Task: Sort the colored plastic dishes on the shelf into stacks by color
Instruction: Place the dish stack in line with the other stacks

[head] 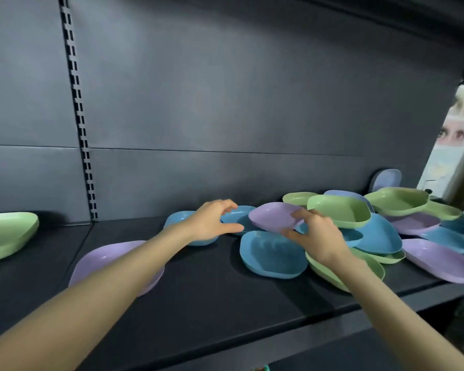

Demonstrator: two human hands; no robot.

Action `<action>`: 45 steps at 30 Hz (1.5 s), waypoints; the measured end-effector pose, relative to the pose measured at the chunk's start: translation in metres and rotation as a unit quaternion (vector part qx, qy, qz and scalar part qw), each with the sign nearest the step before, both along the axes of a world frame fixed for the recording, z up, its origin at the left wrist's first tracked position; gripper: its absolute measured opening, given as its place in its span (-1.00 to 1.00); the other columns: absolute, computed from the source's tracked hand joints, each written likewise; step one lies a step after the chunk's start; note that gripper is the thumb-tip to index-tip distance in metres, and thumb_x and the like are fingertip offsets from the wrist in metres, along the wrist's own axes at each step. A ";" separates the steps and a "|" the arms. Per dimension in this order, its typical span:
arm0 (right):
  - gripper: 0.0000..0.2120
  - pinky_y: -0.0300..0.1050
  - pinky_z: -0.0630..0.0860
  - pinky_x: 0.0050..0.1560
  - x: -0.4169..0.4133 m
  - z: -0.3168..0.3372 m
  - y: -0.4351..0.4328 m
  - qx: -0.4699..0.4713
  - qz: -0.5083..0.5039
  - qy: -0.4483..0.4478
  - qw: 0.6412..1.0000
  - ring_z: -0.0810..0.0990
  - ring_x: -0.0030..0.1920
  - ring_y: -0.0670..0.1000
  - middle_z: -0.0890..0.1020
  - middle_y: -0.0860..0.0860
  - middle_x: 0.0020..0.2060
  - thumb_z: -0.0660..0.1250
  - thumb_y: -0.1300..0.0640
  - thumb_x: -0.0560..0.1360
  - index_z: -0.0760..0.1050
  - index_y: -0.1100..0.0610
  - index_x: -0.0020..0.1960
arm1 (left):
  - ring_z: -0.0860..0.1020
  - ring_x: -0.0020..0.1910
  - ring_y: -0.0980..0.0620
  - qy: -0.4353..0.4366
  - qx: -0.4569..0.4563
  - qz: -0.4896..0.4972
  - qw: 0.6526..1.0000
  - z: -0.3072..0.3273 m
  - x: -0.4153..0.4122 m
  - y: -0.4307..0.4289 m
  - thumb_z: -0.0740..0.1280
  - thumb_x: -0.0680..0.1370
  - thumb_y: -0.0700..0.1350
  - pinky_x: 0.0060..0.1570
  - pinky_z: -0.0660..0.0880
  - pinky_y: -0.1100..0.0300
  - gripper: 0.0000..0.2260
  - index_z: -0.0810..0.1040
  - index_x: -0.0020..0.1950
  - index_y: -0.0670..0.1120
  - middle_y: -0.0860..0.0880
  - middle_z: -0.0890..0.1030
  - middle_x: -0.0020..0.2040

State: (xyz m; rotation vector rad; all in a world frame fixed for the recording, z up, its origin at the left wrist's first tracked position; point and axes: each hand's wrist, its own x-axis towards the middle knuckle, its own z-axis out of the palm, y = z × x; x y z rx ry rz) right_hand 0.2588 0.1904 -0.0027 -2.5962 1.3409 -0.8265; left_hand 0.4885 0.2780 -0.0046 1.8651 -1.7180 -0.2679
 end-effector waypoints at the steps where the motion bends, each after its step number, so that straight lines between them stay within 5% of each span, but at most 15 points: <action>1: -0.50 -0.03 0.49 -0.02 -0.002 0.001 -0.006 0.003 0.000 0.012 1.000 0.53 0.13 0.12 0.53 0.03 0.23 0.36 -0.15 0.46 0.45 0.09 0.30 | 0.43 0.28 0.01 0.001 0.013 -0.004 1.000 0.000 -0.001 -0.011 0.42 0.47 0.07 0.28 0.37 0.13 -0.48 0.39 0.37 -0.06 -0.04 0.46 0.32; 7: -0.36 -0.05 0.48 0.02 0.000 0.005 -0.031 0.022 0.007 0.065 0.998 0.53 0.14 0.14 0.59 0.04 0.15 0.36 -0.25 0.42 0.39 0.08 0.36 | 0.37 0.37 0.01 -0.007 0.079 -0.026 0.996 0.000 -0.002 -0.065 0.45 0.43 0.12 0.32 0.33 0.12 -0.35 0.30 0.44 -0.03 -0.04 0.39 0.40; 10: -0.38 -0.04 0.45 -0.14 0.000 0.003 -0.036 0.003 0.003 0.079 0.997 0.55 -0.05 0.16 0.61 0.03 -0.14 0.35 -0.30 0.39 0.43 0.10 0.26 | 0.33 0.41 0.02 -0.008 0.120 -0.043 0.992 0.000 0.001 -0.083 0.46 0.40 0.15 0.37 0.31 0.05 -0.29 0.27 0.46 -0.01 0.00 0.36 0.43; 12: -0.40 -0.08 0.33 -0.25 0.000 0.000 -0.039 0.001 -0.001 0.087 0.996 0.50 -0.16 0.13 0.47 -0.04 -0.36 0.36 -0.29 0.39 0.42 0.08 0.25 | 0.33 0.41 0.02 0.001 0.133 -0.051 0.990 -0.001 0.002 -0.091 0.48 0.39 0.14 0.39 0.30 0.04 -0.27 0.26 0.46 -0.02 0.02 0.35 0.43; 15: -0.40 -0.10 0.25 -0.23 0.000 -0.002 -0.042 0.002 0.010 0.100 0.995 0.42 -0.19 0.10 0.34 -0.09 -0.42 0.36 -0.26 0.40 0.40 0.08 0.29 | 0.42 0.33 0.04 0.027 0.139 -0.066 0.988 -0.005 0.006 -0.099 0.51 0.34 0.13 0.37 0.33 0.03 -0.30 0.36 0.41 -0.02 0.06 0.46 0.33; 24: -0.47 -0.07 0.29 -0.20 0.005 0.002 -0.044 -0.027 0.006 0.072 0.997 0.43 -0.22 0.12 0.40 -0.03 -0.39 0.31 -0.29 0.42 0.50 0.15 0.10 | 0.52 0.13 0.21 0.110 0.079 -0.070 0.988 0.004 0.004 -0.082 0.50 0.42 -0.08 0.05 0.40 0.49 -0.61 0.52 0.22 -0.04 0.14 0.60 0.11; 28: -0.42 -0.02 0.44 -0.16 0.017 0.006 -0.032 -0.014 0.040 -0.009 0.999 0.52 -0.17 0.17 0.58 0.07 -0.25 0.34 -0.33 0.37 0.51 0.18 0.04 | 0.56 0.06 0.21 0.136 -0.011 -0.030 0.990 0.018 0.008 -0.047 0.52 0.39 -0.09 0.20 0.46 0.25 -0.60 0.52 0.19 -0.05 0.20 0.60 0.00; 34: -0.24 -0.06 0.38 0.23 0.054 0.002 0.011 0.051 0.155 -0.087 0.983 0.45 0.28 0.12 0.53 0.07 0.26 0.39 -0.26 0.37 0.36 0.17 0.39 | 0.55 -0.21 0.22 0.152 -0.096 0.029 0.983 0.023 0.027 0.031 0.53 0.37 -0.18 -0.12 0.47 0.47 -0.65 0.38 -0.17 0.11 0.23 0.57 -0.23; 39: -0.31 -0.35 0.30 0.04 0.085 -0.008 0.052 0.118 0.257 -0.144 0.948 0.44 0.24 -0.09 0.52 -0.14 0.21 0.45 -0.15 0.37 0.31 0.03 0.40 | 0.61 -0.17 0.31 0.195 -0.126 0.076 0.970 0.015 0.041 0.107 0.53 0.36 -0.23 -0.09 0.53 0.41 -0.65 0.51 -0.04 0.12 0.17 0.62 -0.07; 45: -0.34 -0.31 0.30 0.17 0.117 -0.027 0.103 0.189 0.326 -0.144 0.915 0.40 0.28 -0.19 0.50 -0.21 0.25 0.48 -0.16 0.34 0.37 -0.05 0.37 | 0.63 -0.04 0.22 0.244 -0.127 0.140 0.951 -0.011 0.057 0.187 0.63 0.20 0.01 -0.07 0.54 0.38 -0.51 0.50 0.03 0.08 0.13 0.67 -0.05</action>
